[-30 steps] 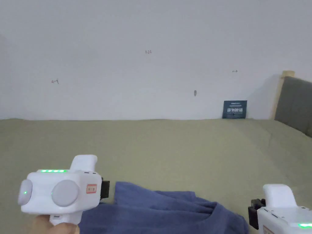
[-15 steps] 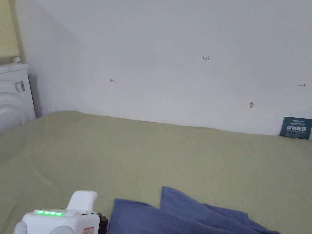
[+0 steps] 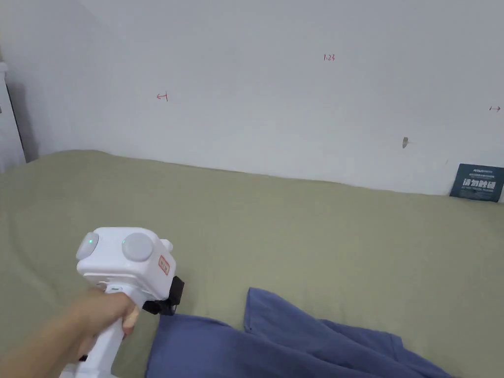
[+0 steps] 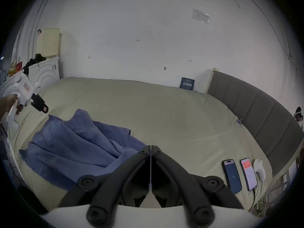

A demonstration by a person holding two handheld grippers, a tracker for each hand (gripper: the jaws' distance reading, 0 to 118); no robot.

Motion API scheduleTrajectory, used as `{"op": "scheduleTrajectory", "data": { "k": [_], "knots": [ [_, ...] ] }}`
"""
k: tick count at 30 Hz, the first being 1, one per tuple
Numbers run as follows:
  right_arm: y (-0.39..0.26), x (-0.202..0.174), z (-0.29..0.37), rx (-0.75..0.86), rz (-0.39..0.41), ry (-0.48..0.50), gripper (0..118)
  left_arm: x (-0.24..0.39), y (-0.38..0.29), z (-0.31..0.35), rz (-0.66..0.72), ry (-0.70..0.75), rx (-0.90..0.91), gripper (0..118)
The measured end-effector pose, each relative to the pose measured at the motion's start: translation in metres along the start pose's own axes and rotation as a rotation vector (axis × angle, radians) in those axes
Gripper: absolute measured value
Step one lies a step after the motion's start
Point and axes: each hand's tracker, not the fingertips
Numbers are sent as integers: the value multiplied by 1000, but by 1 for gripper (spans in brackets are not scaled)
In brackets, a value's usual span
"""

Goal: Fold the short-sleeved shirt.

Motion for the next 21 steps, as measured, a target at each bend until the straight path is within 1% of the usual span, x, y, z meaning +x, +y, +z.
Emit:
{"op": "scheduleTrajectory", "data": {
  "k": [1, 2, 3, 5, 7, 8, 9, 10, 11, 12, 13, 14, 15, 16, 18, 21],
  "knots": [
    [1, 0, -1, -3, 6, -2, 2, 0, 4, -5, 22, 0, -16, 56],
    [1, 1, -2, -4, 14, -6, 2, 2, 6, -10, 26, -8, -32, 105],
    [0, 1, -3, -2, 17, -11, 2, 5, 6, -16, 22, 6, -39, 118],
    [1, 3, -4, 0, 6, -12, 2, 5, 9, -23, 15, 7, -26, 118],
    [1, 5, -7, -4, -5, -8, 2, 12, 7, -31, 14, 21, -93, 118],
    [1, 5, -8, -11, -3, -11, 2, 11, 9, -38, 12, 43, -132, 114],
    [1, 4, -8, -13, -3, -14, 2, 12, 8, -41, 3, 56, -149, 103],
    [0, 4, -8, -13, -2, -12, 2, 15, 6, -42, -8, 51, -143, 81],
    [0, 5, -7, -12, -3, -10, 2, 15, 7, -42, -27, 55, -135, 63],
    [-1, 5, -7, -11, -5, -12, 2, 16, 7, -43, -64, 125, -122, 58],
    [-2, 6, -7, -9, -4, -13, 2, 17, 5, -40, -77, 143, -110, 50],
    [-3, 7, -8, -11, -6, -14, 2, 17, 5, -37, -67, 105, -109, 16],
    [-3, 8, -8, -13, -13, -15, 2, 17, 4, -33, -82, 79, -100, 3],
    [-3, 10, -9, -16, -19, -14, 2, 12, 8, -33, -87, 22, -98, 3],
    [-2, 13, -11, -25, -26, -19, 2, 11, 8, -26, -48, 15, -81, 3],
    [1, 19, -14, -58, -59, 5, 2, 14, 5, -19, -67, 18, -72, 3]
  ]
}}
